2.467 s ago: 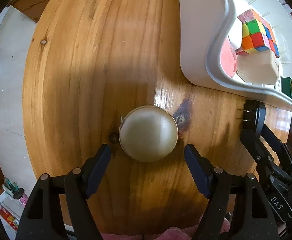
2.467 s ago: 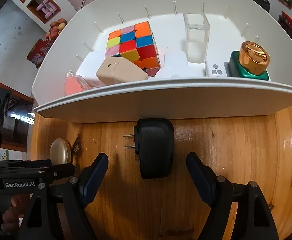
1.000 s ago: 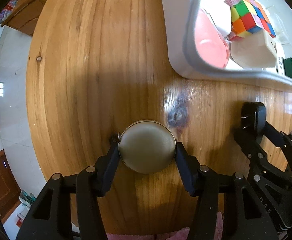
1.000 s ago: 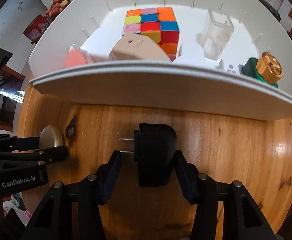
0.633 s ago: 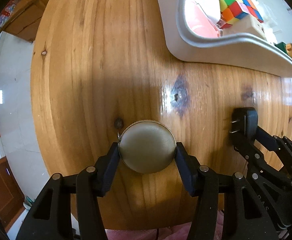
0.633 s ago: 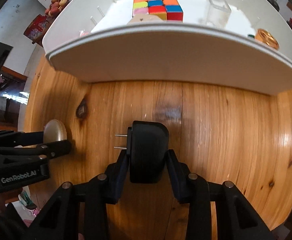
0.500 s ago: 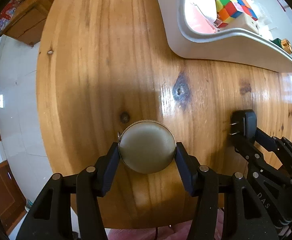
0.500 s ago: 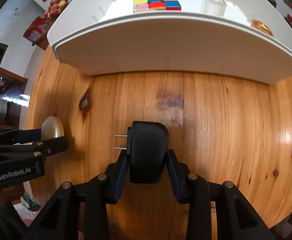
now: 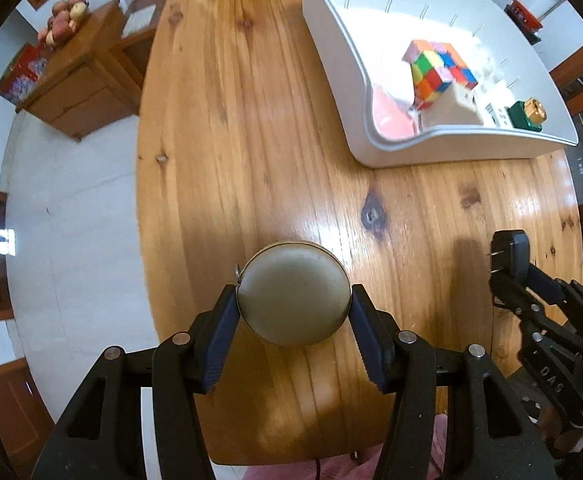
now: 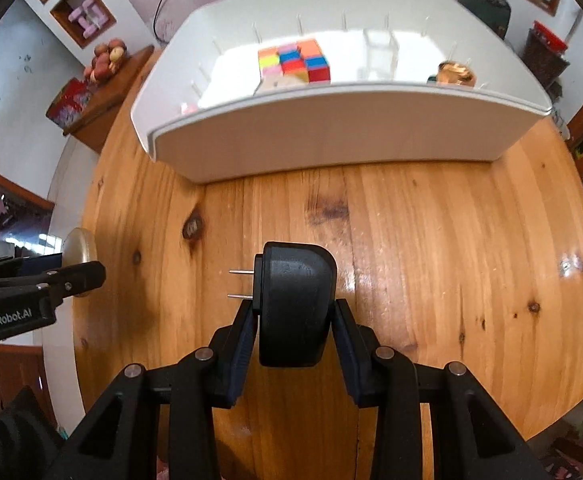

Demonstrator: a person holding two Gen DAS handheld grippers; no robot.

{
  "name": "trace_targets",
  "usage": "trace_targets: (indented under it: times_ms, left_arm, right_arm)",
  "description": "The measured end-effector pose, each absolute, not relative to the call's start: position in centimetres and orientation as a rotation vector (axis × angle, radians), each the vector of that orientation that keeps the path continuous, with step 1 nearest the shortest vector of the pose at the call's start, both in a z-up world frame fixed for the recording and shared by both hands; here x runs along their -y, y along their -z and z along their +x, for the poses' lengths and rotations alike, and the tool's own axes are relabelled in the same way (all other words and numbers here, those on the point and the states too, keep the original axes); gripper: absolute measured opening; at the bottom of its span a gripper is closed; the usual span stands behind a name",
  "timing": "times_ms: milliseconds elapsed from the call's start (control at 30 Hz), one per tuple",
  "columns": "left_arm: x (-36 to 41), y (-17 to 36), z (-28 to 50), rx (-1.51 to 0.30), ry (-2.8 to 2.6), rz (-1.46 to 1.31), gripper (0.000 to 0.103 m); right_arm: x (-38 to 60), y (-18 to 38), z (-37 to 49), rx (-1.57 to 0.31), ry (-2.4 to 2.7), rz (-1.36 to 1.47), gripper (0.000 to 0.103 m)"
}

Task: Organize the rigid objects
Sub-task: 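Lift the beige compact and black plug and carry them over the tray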

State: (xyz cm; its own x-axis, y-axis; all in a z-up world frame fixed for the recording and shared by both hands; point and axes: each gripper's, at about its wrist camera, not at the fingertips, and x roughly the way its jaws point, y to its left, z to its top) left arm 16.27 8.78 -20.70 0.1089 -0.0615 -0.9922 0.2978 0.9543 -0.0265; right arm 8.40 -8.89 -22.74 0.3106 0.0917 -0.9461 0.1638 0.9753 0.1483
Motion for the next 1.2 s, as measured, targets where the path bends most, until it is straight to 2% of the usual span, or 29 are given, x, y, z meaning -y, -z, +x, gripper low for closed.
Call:
trace_targets:
  times_ms: [367, 533, 800, 1200]
  left_arm:
    - [-9.1, 17.3, 16.9, -1.251, 0.318, 0.232, 0.059]
    - [-8.2, 15.4, 17.7, -1.143, 0.395, 0.162, 0.059]
    - [-7.3, 13.1, 18.6, -0.990, 0.463, 0.056, 0.059]
    - [-3.4, 13.7, 21.4, -1.023, 0.465, 0.105, 0.059]
  right_arm:
    - [8.5, 19.2, 8.6, -1.028, 0.036, 0.245, 0.039]
    - [8.7, 16.9, 7.7, -0.900, 0.026, 0.193, 0.039]
    - [10.1, 15.0, 9.1, -0.807, 0.010, 0.159, 0.039]
    - [13.1, 15.4, 13.1, -0.675, 0.044, 0.142, 0.039]
